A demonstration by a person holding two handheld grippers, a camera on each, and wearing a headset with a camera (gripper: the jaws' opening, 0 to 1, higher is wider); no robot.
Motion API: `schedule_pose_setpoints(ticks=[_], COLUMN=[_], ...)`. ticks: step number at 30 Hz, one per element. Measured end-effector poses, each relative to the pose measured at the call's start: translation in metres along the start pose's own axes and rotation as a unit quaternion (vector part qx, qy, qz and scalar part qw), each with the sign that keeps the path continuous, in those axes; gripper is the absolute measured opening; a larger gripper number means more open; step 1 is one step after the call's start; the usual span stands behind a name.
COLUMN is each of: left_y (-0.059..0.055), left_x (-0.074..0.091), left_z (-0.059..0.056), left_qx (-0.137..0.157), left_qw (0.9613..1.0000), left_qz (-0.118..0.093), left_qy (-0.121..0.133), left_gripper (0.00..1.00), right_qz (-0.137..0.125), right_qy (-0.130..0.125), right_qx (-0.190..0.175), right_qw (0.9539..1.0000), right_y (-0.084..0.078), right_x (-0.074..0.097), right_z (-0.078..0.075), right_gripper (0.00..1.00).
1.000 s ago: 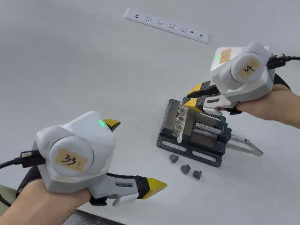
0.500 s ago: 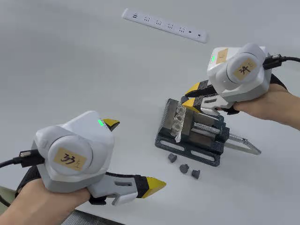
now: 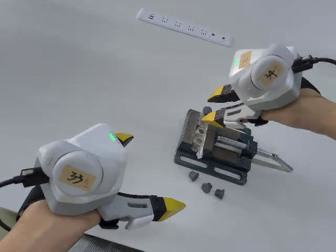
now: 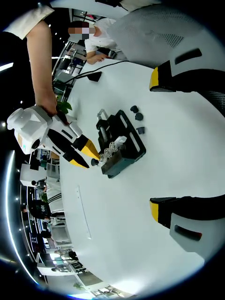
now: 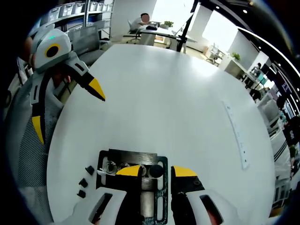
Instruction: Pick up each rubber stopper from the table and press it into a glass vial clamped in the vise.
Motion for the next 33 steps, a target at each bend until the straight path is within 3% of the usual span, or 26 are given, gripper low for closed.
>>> schedule_pose_setpoints(ticks=[3,4,6,8,11,15,25,33], left_y=[0.001,0.001,0.002,0.002,0.003,0.003,0.004,0.001], left_x=[0.000,0.001,0.001,0.002,0.003,0.003,0.004,0.002], left_z=[0.001,0.002,0.003,0.004,0.005,0.006,0.007,0.008], left_qx=[-0.001,0.000,0.000,0.000,0.000,-0.001,0.006,0.009], left_qw=[1.0000,1.0000,1.0000,1.0000,1.0000,1.0000,0.9999,0.9999], left_qz=[-0.002,-0.003,-0.002,-0.004,-0.004,-0.003,-0.008,-0.007], left_qy=[0.001,0.001,0.002,0.003,0.005,0.006,0.011,0.009], left_gripper=[0.92,0.92,0.92,0.92,0.92,0.92,0.92,0.92], right_qz=[0.010,0.030,0.054,0.057,0.058,0.082,0.101,0.104], right_qy=[0.027,0.053,0.077,0.061,0.088,0.109,0.122,0.121], right_qx=[0.008,-0.003,0.005,0.041,0.017,0.038,0.042,0.039], right_qw=[0.9995,0.9982,0.9955,0.9956,0.9943,0.9899,0.9865,0.9864], right_y=[0.005,0.005,0.004,0.007,0.013,0.012,0.007,0.007], right_x=[0.007,0.010,0.013,0.017,0.019,0.017,0.007,0.003], right_z=[-0.003,-0.001,0.001,-0.009,-0.009,-0.010,-0.009,-0.009], right_gripper=[0.17,0.18,0.25,0.21,0.14,0.07,0.02,0.00])
Point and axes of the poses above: the centre of the closed fingertips' face, and the gripper's own axes: x roughly backward along the fingers, z roughly to its left, y roughly out of its top, the point moved 5 cm from there along x, roughly backward along the fingers, and after that the axes turned 2 degrees about x, right-handed, at the moved point
